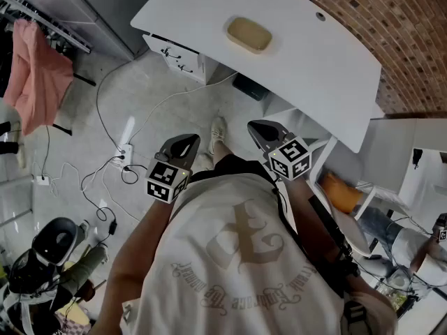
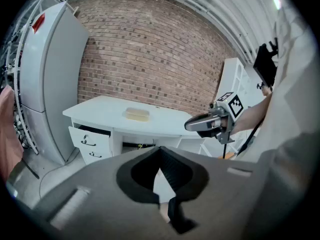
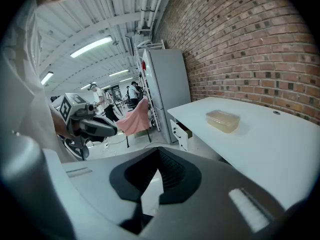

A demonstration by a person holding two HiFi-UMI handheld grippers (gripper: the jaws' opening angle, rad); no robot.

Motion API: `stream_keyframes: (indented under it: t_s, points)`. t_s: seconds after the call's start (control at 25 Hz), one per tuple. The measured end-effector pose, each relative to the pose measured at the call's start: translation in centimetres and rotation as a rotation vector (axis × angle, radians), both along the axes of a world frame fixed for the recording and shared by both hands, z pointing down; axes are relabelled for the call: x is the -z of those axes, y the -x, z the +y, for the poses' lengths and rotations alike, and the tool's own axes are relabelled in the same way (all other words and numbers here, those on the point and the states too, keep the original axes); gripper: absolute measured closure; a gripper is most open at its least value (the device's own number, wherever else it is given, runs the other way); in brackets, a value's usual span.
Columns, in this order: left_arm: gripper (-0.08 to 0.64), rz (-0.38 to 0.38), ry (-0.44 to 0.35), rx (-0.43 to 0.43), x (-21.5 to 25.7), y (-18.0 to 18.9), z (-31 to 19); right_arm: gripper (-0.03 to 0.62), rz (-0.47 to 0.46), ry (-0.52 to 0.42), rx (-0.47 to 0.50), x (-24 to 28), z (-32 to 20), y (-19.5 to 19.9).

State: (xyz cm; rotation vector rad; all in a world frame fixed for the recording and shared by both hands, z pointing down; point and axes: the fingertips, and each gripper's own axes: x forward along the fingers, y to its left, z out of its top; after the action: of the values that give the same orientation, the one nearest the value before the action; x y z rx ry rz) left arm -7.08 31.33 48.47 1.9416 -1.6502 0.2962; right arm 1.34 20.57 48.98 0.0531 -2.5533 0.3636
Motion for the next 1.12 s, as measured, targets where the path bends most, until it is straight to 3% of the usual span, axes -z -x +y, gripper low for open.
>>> stream_keyframes:
  t_s: [0.56, 1.12]
  points:
    - [0.557, -0.013, -0.033, -0.090, 0.7, -3.5, -1.4, 0.583, -0.029, -0.038, -0.087, 1.1, -0.8, -3.7]
    - [0.557, -0.014, -0.026, -0.042, 0.4, -2.3, 0.2, 0.584, -0.031, -0.042, -0.121, 1.6, -1.5, -3.3]
